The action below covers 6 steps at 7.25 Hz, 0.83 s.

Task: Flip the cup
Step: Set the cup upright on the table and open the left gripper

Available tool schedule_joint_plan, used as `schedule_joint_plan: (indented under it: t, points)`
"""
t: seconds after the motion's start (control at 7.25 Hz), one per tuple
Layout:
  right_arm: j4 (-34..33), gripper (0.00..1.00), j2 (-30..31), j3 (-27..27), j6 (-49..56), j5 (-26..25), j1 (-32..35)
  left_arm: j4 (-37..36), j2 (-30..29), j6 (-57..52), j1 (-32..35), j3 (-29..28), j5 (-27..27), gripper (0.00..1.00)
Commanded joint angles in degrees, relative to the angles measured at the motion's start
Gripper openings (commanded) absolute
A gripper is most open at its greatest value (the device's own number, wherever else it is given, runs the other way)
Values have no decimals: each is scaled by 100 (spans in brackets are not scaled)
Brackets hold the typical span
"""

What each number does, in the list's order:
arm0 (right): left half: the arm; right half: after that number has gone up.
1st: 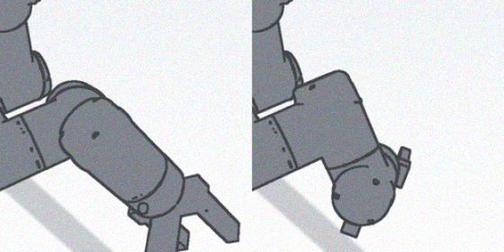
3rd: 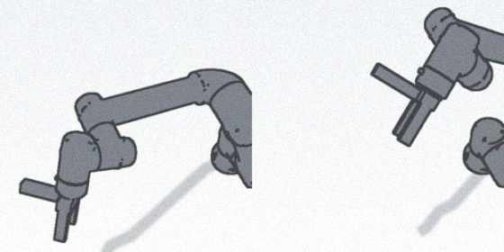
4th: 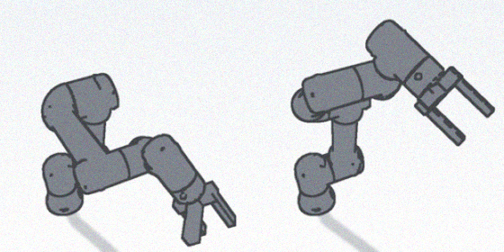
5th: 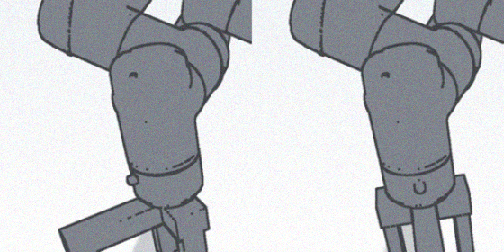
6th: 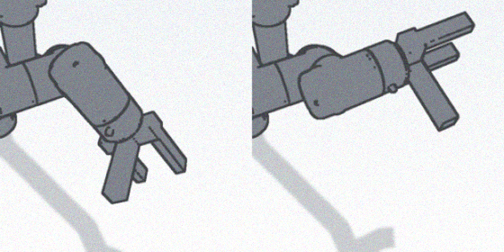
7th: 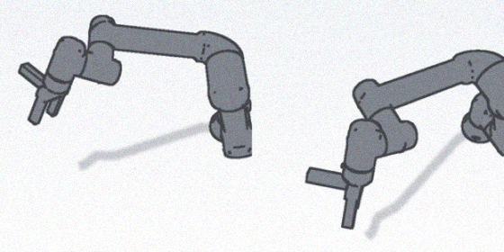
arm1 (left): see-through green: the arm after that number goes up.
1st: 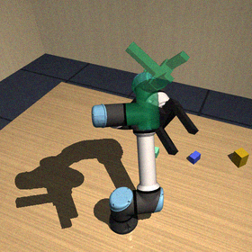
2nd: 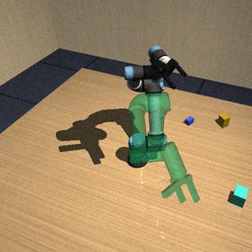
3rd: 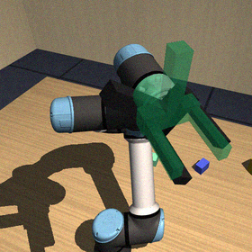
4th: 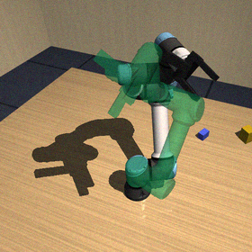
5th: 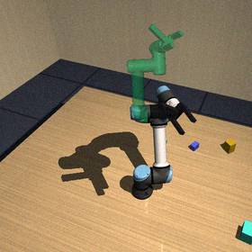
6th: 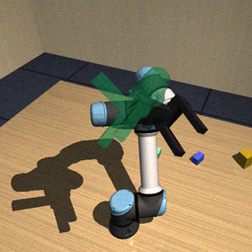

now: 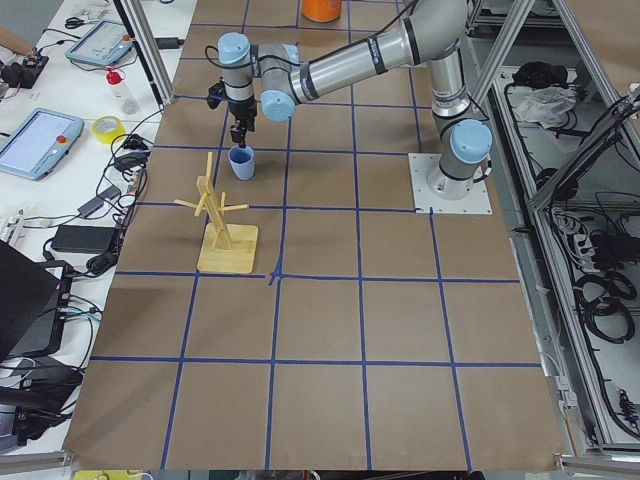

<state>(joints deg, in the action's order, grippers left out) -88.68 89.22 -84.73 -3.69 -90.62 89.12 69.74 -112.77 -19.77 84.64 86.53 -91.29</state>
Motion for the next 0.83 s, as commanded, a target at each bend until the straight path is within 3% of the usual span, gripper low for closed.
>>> schedule_joint_plan:
  t: [0.0, 0.41, 0.69]
  points:
    - [0, 100, 8, 0, 0, 17, 0, 1239, 841, 149, 78, 38, 50, 100]
    - [53, 100, 69, 9, 26, 0, 9, 2042, 1923, 770, 664, 83, 41, 100]
    - [61, 100, 122, 17, 44, 52, 9, 2044, 2381, 1290, 1053, 414, 67, 100]
